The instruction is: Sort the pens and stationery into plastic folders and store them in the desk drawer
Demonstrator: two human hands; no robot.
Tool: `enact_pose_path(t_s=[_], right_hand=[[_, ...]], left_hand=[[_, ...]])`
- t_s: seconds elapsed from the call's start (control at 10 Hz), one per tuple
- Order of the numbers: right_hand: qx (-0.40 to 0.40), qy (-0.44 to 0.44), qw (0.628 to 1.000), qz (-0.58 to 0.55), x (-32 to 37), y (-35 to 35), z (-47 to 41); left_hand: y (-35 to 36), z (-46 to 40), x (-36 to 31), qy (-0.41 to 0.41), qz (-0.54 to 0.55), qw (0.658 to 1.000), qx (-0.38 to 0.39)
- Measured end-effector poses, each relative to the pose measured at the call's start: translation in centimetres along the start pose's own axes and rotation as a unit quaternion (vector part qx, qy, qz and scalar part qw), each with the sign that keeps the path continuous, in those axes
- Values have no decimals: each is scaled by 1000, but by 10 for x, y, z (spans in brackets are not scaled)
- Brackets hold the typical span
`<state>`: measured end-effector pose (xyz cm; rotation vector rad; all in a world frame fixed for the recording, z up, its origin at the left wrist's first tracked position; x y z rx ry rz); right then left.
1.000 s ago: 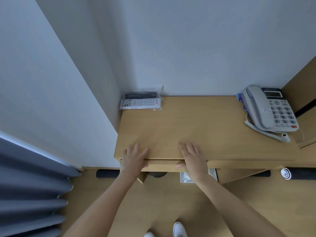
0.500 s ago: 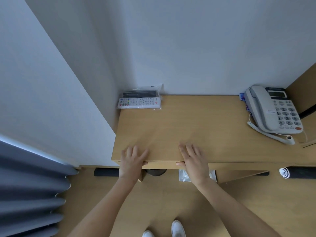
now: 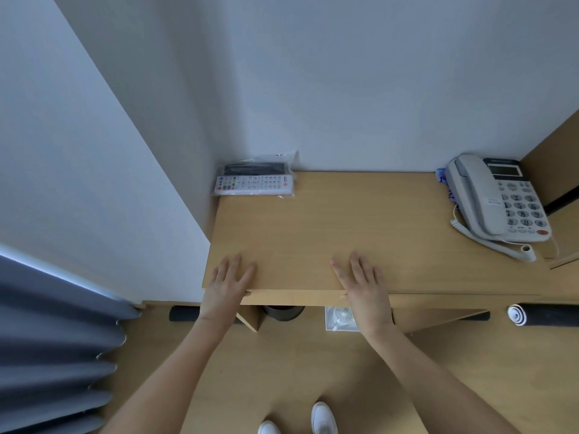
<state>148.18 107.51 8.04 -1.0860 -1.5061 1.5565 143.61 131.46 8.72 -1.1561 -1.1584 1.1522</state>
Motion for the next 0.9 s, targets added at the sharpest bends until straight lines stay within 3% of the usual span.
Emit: enact_pose_path(t_s=[0.2,0.3,0.5,0.6,0.9], right_hand=[[-3,-12,1000,16,1,4,1],[-5,-3,1000,5,1,1,5],[27,18,999,-38,0,-4,4],[37,27,998,-43,1,-13,5],[196,15,971,-134,7,-35,18]], left_hand=[[9,4,-1,-10,6,1000,24],[4,8,-10,-40,16,999,0],[10,37,-32,-142,-27,987,73],[2,51,-41,-136,-7,983,123],[-63,105,-26,-152,87,975,133]])
Point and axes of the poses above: each hand's wrist, its own z-axis away from the middle knuckle, its own y-axis out of the palm, x = y × z, the point moved 8 cm from there along -z, towards the middle knuckle, and after that the axes turned 3 degrees about -x, right-handed, at the moved point
